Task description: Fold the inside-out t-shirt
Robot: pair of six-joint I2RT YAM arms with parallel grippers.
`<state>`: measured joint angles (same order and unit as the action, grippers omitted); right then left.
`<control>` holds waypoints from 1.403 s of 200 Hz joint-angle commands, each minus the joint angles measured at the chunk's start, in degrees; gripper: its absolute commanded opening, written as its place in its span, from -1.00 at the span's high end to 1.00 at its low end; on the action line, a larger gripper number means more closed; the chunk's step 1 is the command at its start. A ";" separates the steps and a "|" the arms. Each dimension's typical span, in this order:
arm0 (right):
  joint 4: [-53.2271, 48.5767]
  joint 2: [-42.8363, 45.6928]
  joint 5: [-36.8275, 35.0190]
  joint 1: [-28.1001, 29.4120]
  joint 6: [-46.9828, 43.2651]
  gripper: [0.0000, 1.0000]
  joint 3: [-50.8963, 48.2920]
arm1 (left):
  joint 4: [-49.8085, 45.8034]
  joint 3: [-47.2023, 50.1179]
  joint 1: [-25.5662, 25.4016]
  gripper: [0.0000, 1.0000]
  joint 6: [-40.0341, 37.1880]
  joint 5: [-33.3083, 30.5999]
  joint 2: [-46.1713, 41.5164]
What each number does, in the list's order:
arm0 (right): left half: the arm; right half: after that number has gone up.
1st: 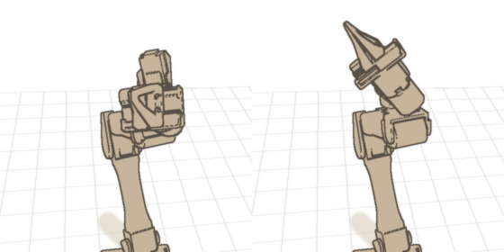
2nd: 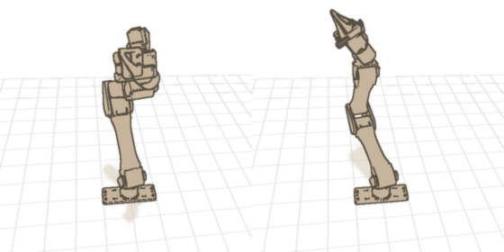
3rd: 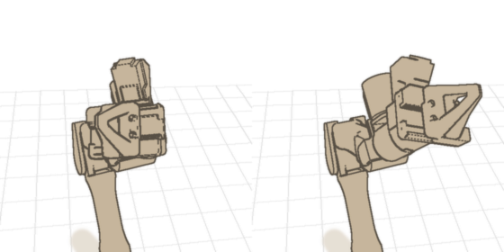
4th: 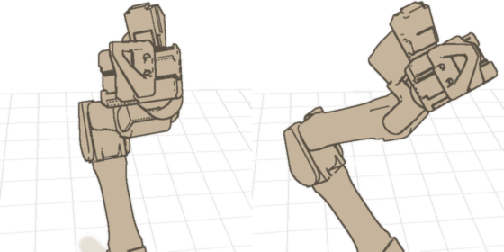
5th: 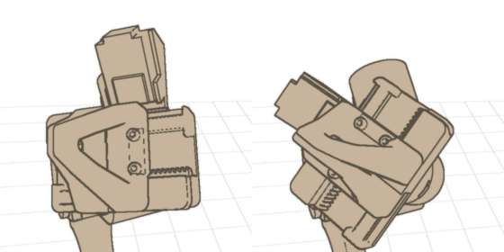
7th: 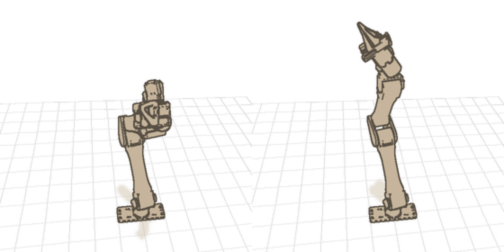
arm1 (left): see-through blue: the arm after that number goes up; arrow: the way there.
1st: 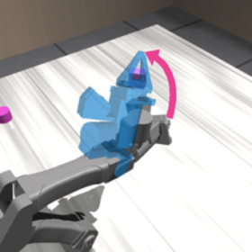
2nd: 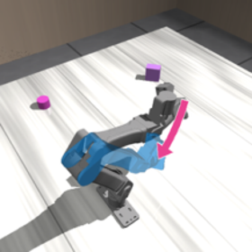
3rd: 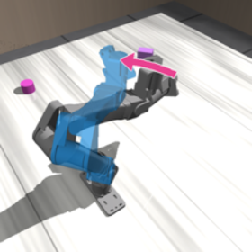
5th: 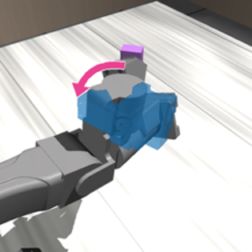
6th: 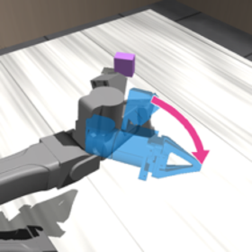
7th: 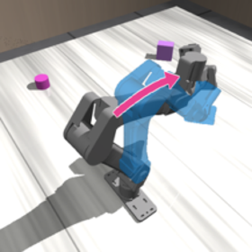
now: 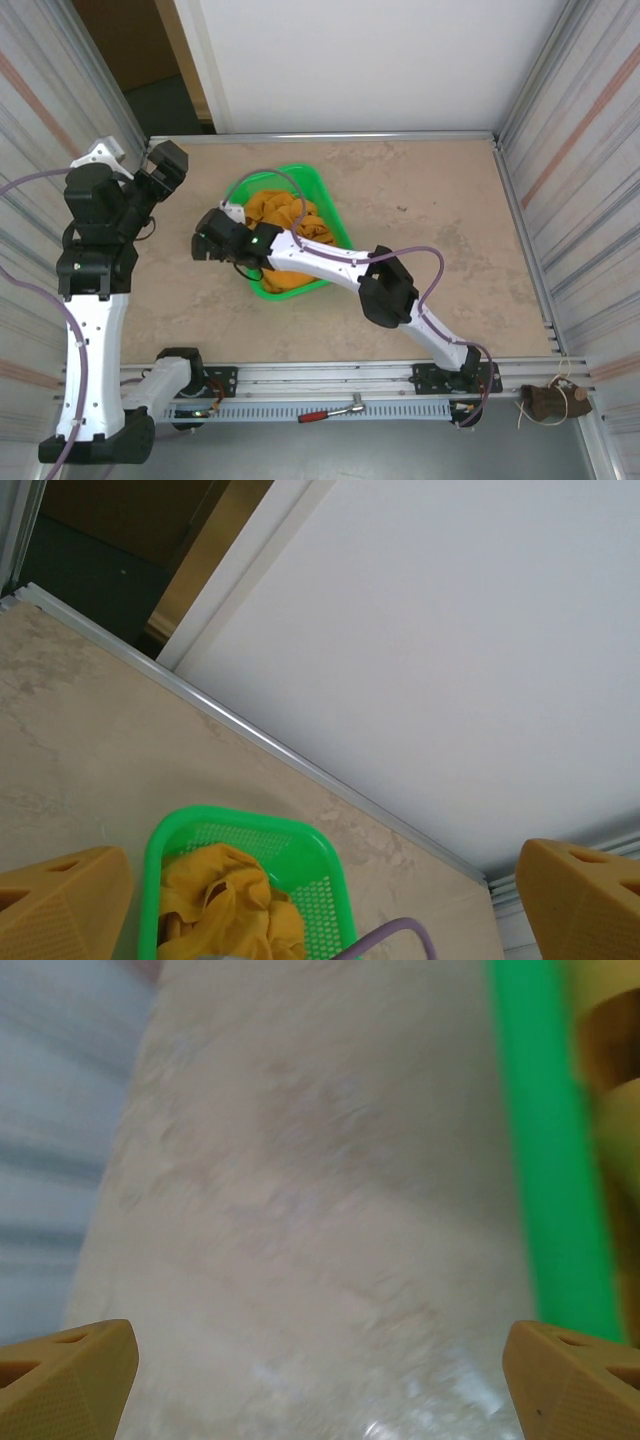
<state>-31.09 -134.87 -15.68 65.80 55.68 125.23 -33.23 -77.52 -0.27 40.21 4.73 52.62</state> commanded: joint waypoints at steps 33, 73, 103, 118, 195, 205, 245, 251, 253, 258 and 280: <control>-5.62 7.38 -16.68 -9.33 4.89 -0.89 -10.08 | -0.87 3.63 0.19 -0.97 0.14 0.54 -2.34; 0.62 17.75 -13.73 -20.18 -0.53 -0.89 -29.45 | 0.78 6.85 0.12 -0.97 0.13 1.24 -3.04; 2.73 24.30 -11.19 -31.61 -8.58 -0.91 -38.03 | 1.62 10.26 0.01 -0.97 -0.09 2.34 -3.51; 3.72 26.55 -4.31 -38.77 -15.12 -0.90 -38.91 | 2.11 12.19 -0.16 -0.97 -0.56 2.86 -3.74; 2.88 35.39 15.12 -46.81 -22.62 -0.88 -37.94 | 6.41 23.60 -9.09 -0.97 -4.79 2.37 -2.88; 3.36 32.60 15.00 -46.02 -21.14 -0.86 -36.91 | 7.02 24.93 -10.20 -0.97 -4.68 2.13 -2.15; 3.51 19.55 7.56 -43.53 -16.73 -0.83 -28.19 | 8.96 27.89 -13.09 -0.97 -2.57 2.10 0.15; 3.43 17.66 5.83 -43.52 -16.05 -0.83 -26.77 | 9.43 28.16 -13.53 -0.97 -2.38 1.95 0.36; 3.41 17.06 5.20 -43.55 -15.85 -0.83 -26.26 | 9.53 28.22 -13.64 -0.97 -2.38 1.90 0.48; 3.21 15.66 3.87 -43.62 -15.43 -0.83 -24.93 | 9.86 28.32 -13.93 -0.97 -2.33 1.92 0.69; 0.90 9.83 -2.48 -44.51 -13.45 -0.84 -18.74 | 10.72 28.69 -14.49 -0.97 -1.83 2.15 1.83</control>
<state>-27.33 -121.38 -9.30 22.50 38.41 99.68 -25.76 -49.54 -14.09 37.56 7.49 53.78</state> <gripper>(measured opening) 0.915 0.987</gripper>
